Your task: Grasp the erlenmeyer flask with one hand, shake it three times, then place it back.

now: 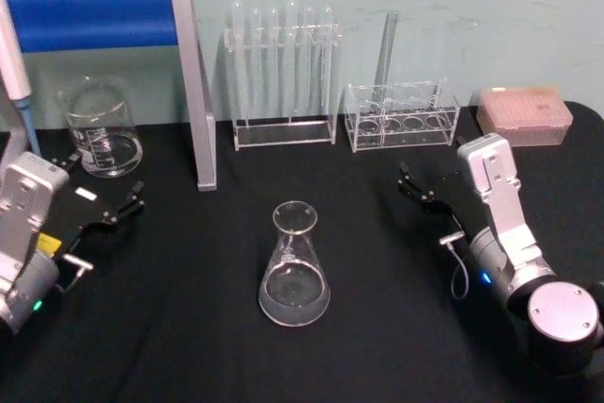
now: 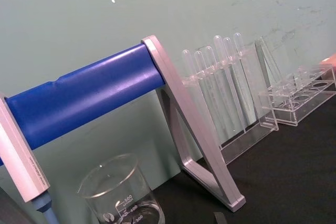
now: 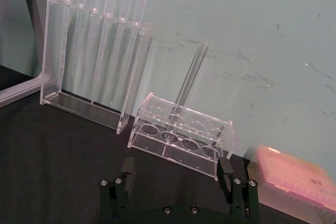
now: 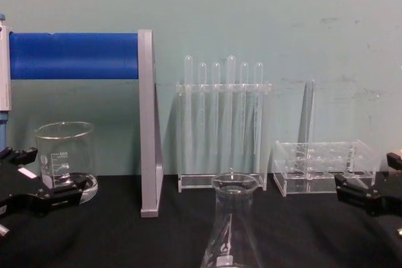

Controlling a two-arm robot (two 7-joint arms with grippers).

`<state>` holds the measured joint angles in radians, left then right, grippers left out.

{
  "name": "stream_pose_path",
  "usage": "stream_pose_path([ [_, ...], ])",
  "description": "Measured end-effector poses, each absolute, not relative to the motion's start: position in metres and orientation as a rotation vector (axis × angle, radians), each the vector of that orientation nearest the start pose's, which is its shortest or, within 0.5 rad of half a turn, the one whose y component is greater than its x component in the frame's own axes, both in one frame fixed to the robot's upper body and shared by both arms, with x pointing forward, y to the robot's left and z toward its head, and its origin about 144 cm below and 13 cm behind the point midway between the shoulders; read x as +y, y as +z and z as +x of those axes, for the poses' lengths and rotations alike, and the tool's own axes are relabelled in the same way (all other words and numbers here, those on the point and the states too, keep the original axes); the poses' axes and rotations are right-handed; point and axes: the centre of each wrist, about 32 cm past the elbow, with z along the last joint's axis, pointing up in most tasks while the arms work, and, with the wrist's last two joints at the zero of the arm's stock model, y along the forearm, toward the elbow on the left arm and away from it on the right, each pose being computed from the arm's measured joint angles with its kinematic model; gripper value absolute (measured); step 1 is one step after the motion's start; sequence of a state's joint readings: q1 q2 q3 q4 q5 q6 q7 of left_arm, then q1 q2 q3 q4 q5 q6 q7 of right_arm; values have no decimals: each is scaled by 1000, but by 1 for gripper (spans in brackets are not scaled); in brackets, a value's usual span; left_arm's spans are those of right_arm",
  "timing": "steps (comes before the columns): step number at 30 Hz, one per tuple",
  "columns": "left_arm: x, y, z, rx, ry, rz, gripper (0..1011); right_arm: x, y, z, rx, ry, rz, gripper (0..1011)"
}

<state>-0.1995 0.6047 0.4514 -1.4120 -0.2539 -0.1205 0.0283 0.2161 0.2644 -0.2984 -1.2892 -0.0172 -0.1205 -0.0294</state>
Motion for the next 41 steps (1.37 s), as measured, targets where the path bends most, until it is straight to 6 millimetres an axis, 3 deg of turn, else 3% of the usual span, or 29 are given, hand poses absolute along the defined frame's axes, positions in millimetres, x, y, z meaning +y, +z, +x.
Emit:
stream_pose_path([
  [41, 310, 1140, 489, -285, 1248, 304, 1001, -239, 1118, 509, -267, -1341, -234, 1003],
])
